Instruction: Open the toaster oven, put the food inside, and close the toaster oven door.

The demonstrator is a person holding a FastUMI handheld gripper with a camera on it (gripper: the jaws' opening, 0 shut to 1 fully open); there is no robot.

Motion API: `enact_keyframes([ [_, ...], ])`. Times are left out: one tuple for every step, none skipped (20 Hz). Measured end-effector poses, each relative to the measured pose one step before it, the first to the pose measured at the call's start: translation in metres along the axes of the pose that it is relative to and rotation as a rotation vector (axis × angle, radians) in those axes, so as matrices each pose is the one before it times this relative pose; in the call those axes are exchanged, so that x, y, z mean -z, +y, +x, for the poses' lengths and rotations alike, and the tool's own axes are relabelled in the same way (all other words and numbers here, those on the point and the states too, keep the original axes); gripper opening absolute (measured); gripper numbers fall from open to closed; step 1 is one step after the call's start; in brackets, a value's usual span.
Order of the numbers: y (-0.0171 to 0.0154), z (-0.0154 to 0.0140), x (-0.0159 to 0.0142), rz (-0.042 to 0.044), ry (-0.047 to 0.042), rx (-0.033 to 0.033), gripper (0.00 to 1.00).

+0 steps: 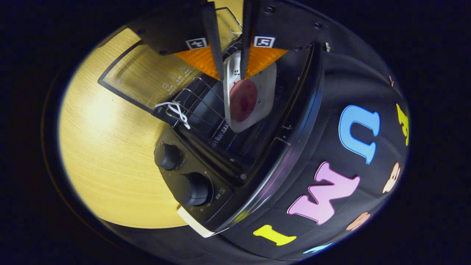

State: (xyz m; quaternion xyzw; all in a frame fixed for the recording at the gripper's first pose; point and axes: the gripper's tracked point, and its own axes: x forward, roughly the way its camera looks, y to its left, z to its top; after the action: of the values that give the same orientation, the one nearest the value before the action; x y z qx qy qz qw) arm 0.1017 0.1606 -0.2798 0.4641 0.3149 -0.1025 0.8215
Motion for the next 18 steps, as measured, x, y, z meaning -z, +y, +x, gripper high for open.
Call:
enact_keyframes([
  [-0.00071,-0.00644,0.00351,-0.0116,0.01849,-0.00902,0.4],
  [0.00161,-0.00303,0.00408,-0.00912,0.01984,-0.01453,0.59],
  [-0.00022,-0.0073,0.00348,-0.01548,0.01866,-0.00615,0.78],
  [-0.00088,-0.00326,0.00323,-0.02246,0.01088,0.0026,0.98],
  [0.0011,-0.00871,0.00149,-0.03038,0.00872,-0.01021,0.98],
  [0.00246,-0.00719,0.00299,-0.03763,0.01395,-0.01714,0.98],
  [0.00185,-0.00667,0.0042,-0.03881,0.01477,-0.01438,0.98],
  [0.00069,-0.00665,0.00465,-0.03724,0.01782,-0.01268,0.99],
  [-0.00046,-0.00641,0.00482,-0.03285,0.01512,-0.00773,0.99],
  [-0.00132,-0.00627,0.00465,-0.03437,0.01484,-0.00393,0.99],
  [-0.00399,-0.00674,0.00415,-0.03831,0.01065,0.00863,0.99],
  [-0.00239,-0.00507,0.00223,-0.04531,0.00311,0.0006,0.99],
  [0.00016,-0.00544,0.00242,-0.04753,0.00451,-0.00351,0.99],
  [-0.00113,-0.00407,0.00305,-0.04536,0.00992,-0.00267,0.99],
  [-0.00126,-0.00468,0.00305,-0.04014,0.0098,-0.00268,0.98],
  [-0.00208,-0.00411,0.00153,-0.03679,0.00385,0.00358,0.99],
  [-0.00253,-0.00363,0.00144,-0.03278,0.00084,0.0038,0.99],
  [-0.0005,-0.00423,0.00214,-0.03483,-0.00051,-0.01103,0.99],
])
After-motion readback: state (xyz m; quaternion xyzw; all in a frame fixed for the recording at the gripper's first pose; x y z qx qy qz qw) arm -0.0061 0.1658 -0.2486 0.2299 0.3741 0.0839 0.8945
